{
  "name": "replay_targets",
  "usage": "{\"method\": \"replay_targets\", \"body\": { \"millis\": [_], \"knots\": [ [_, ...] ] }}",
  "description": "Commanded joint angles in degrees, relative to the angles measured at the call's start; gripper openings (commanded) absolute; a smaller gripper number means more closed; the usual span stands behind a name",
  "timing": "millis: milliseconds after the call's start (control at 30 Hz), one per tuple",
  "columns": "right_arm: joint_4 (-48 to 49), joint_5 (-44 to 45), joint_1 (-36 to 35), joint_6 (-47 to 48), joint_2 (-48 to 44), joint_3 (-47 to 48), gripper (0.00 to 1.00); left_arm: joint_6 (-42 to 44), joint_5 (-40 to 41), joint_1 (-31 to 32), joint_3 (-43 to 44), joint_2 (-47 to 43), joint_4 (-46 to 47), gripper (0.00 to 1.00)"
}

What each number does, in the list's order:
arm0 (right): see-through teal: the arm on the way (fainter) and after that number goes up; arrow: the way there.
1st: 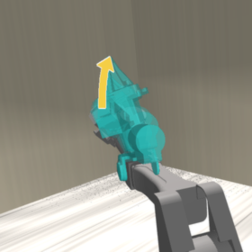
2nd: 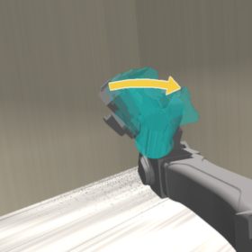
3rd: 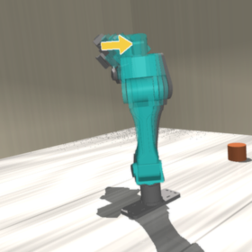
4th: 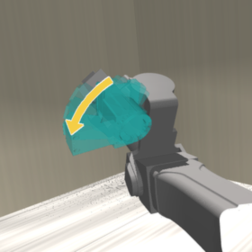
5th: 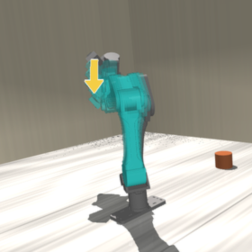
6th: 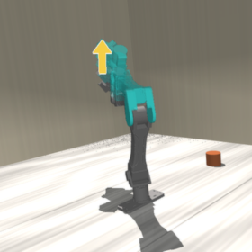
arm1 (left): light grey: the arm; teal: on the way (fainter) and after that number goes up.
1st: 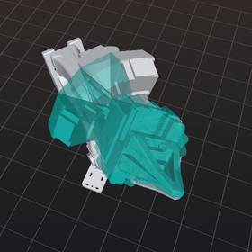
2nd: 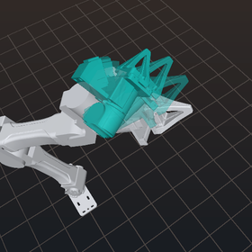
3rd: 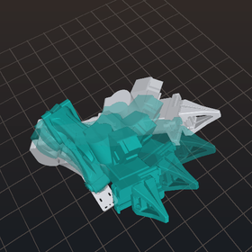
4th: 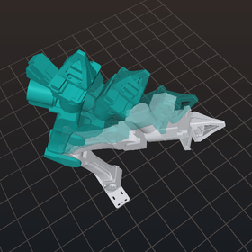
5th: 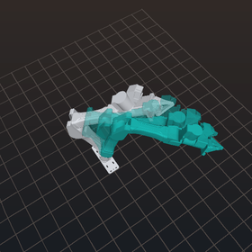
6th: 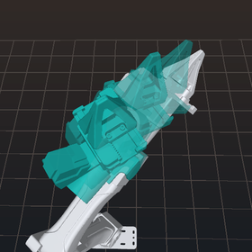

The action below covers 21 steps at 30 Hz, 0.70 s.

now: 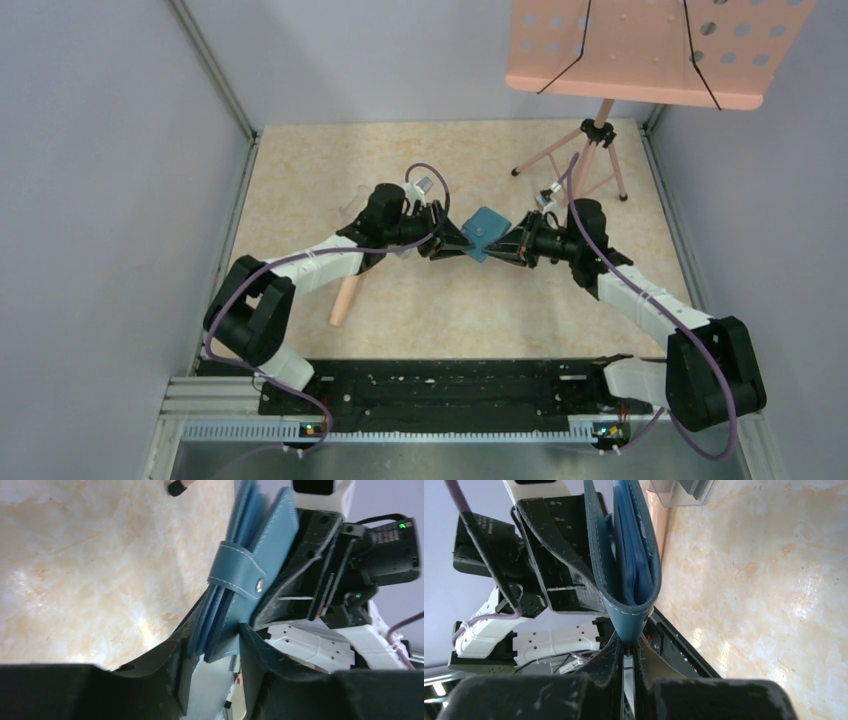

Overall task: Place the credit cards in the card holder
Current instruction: Open the card holder at the center of the board.

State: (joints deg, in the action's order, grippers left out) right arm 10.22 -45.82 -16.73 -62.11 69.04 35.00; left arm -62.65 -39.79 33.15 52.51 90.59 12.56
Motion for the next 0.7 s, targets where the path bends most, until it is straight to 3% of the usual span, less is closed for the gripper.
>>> {"method": "replay_targets", "body": {
  "millis": [0,100,133,300,400,500,667],
  "knots": [
    [4.0,-3.1,-0.2,-1.8,-1.9,-0.9,0.00,-2.5,-0.9,0.3,0.2,-0.1,9.7,0.34],
    [3.8,-3.1,-0.2,-1.6,-2.4,-1.4,0.03,-3.7,-0.9,0.3,-0.2,-0.8,12.1,0.09],
    [3.2,-3.0,-0.2,-1.2,-2.5,-1.3,0.09,-3.7,-0.9,0.3,-0.2,-1.1,12.1,0.01],
    [-4.5,1.2,0.2,3.3,-3.9,0.8,0.46,-3.0,-0.8,0.3,-0.5,-4.2,10.4,0.00],
    [-3.4,2.2,1.1,1.8,-5.1,0.0,0.65,-3.1,-0.9,0.3,-2.2,-6.4,10.1,0.00],
    [5.8,1.7,1.8,-3.4,-5.9,-2.8,0.70,-4.1,-1.1,0.3,-4.3,-8.8,10.8,0.00],
    [21.3,0.0,1.8,-11.2,-4.9,-5.3,0.69,-5.6,-1.5,0.3,-7.2,-11.9,13.2,0.00]
  ]
}}
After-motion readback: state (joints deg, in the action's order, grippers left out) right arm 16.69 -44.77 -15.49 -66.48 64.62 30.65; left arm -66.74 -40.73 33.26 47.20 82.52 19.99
